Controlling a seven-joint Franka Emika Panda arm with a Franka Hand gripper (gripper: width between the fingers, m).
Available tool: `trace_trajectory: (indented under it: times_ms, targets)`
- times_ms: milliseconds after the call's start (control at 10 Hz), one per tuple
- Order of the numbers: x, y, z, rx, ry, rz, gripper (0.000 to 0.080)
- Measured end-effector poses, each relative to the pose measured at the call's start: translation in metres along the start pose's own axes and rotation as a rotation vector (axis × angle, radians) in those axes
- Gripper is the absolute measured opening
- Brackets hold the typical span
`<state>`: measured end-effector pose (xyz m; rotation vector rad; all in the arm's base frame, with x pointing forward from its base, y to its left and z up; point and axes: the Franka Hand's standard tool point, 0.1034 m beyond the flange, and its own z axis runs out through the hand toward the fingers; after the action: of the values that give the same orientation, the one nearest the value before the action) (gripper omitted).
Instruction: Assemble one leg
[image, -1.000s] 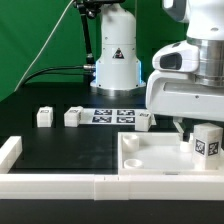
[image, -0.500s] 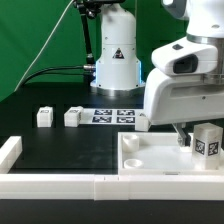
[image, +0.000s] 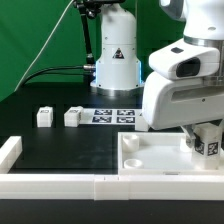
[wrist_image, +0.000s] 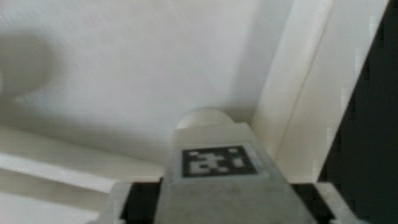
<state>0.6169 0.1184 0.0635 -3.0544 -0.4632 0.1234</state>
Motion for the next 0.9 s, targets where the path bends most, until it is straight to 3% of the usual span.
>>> trace_trajectory:
  times_ms: [300, 500, 900]
  targets:
    - [-0.0001, 0.0003, 0.0000, 0.001, 0.000, 0.039, 0.0288]
    - [0.0018, 0.0036, -0.0001, 0.032, 0.018, 0.368, 0.0288]
    - [0.0030, 0.0003, -0.0004, 0.051, 0.009, 0.867, 0.0290]
